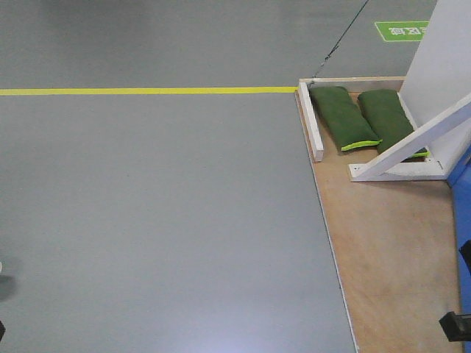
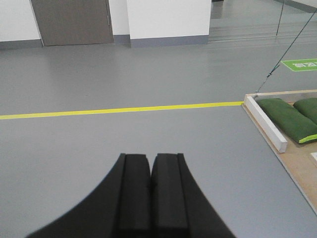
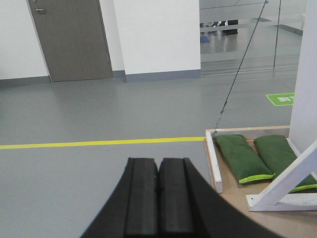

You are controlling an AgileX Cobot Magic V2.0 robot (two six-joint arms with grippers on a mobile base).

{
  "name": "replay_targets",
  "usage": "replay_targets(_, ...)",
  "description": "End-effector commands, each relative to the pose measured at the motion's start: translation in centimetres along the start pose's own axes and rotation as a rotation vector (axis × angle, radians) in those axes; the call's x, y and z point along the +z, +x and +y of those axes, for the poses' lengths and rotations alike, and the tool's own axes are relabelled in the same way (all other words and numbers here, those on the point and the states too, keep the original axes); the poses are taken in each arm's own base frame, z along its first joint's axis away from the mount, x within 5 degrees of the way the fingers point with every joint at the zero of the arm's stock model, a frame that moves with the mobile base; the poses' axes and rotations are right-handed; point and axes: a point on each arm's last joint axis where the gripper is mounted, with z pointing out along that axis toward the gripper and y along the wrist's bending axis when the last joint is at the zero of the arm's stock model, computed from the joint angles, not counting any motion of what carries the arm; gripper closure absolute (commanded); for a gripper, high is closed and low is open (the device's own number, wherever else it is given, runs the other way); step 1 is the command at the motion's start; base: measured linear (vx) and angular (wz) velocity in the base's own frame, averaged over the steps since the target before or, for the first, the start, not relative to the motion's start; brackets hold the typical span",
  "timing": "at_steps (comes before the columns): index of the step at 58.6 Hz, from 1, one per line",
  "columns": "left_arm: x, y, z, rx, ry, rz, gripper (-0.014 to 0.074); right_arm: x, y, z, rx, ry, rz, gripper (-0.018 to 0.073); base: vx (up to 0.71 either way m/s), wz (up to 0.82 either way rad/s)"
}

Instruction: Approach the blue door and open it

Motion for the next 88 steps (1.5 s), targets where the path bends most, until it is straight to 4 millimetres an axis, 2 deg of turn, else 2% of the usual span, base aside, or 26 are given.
replay_targets(1, -0.4, -1.7, 0.0, -0.008, 0.007, -0.122, 0.0524, -0.1, -0.8, -0.1, -0.008, 0.006, -0.097, 0.0547, 0.0, 0.0)
replay_targets(17, -0.4, -1.7, 0.0, -0.008, 0.007, -0.122, 0.0524, -0.2, -1.0, 0.0, -0.008, 0.005, -0.095, 0.0547, 0.0, 0.0)
replay_targets(22, -0.4, -1.7, 0.0, -0.008, 0.007, -0.122, 0.0524, -0.6, -2.0, 0.2, -0.02, 0.0, -0.077, 0.0547, 0.0, 0.0)
replay_targets(25, -0.4, -1.7, 0.0, -0.008, 0.007, -0.122, 0.0524, -1.1, -3.4, 0.3, -0.039, -0.003, -0.062, 0.0547, 0.0, 0.0)
replay_targets(34, -0.4, -1.7, 0.0, -0.008, 0.007, -0.122, 0.0524, -3.5, -8.9, 0.9, -0.098, 0.005, -0.04, 0.0547, 0.0, 0.0)
replay_targets(45, -0.4, -1.7, 0.0, -0.008, 0.007, -0.122, 0.0524, -6.0, -17.9, 1.8, -0.104, -0.001, -0.069, 0.0547, 0.0, 0.0)
replay_targets(51, -0.4, -1.7, 0.0, -0.008, 0.007, -0.122, 0.0524, -6.5, -22.9, 2.3, -0.105, -0.005, -0.124, 0.0547, 0.0, 0.0)
replay_targets(57, -0.4, -1.7, 0.0, -0.008, 0.007, -0.122, 0.0524, -6.6, -26.9, 2.6, -0.105, -0.009, -0.184, 0.0547, 0.0, 0.0)
replay_targets(61, -0.4, -1.7, 0.0, -0.008, 0.007, -0.122, 0.0524, -6.5, -28.6, 2.8, -0.105, -0.01, -0.22, 0.0547, 0.0, 0.0)
replay_targets(69, -0.4, -1.7, 0.0, -0.008, 0.007, -0.122, 0.0524, -5.9, -30.4, 2.9, -0.102, -0.012, -0.3, 0.0547, 0.0, 0.0)
replay_targets(88, -0.4, -1.7, 0.0, -0.008, 0.007, -0.122, 0.0524, -5.3, -30.6, 2.9, -0.096, -0.016, -0.302, 0.0547, 0.0, 0.0)
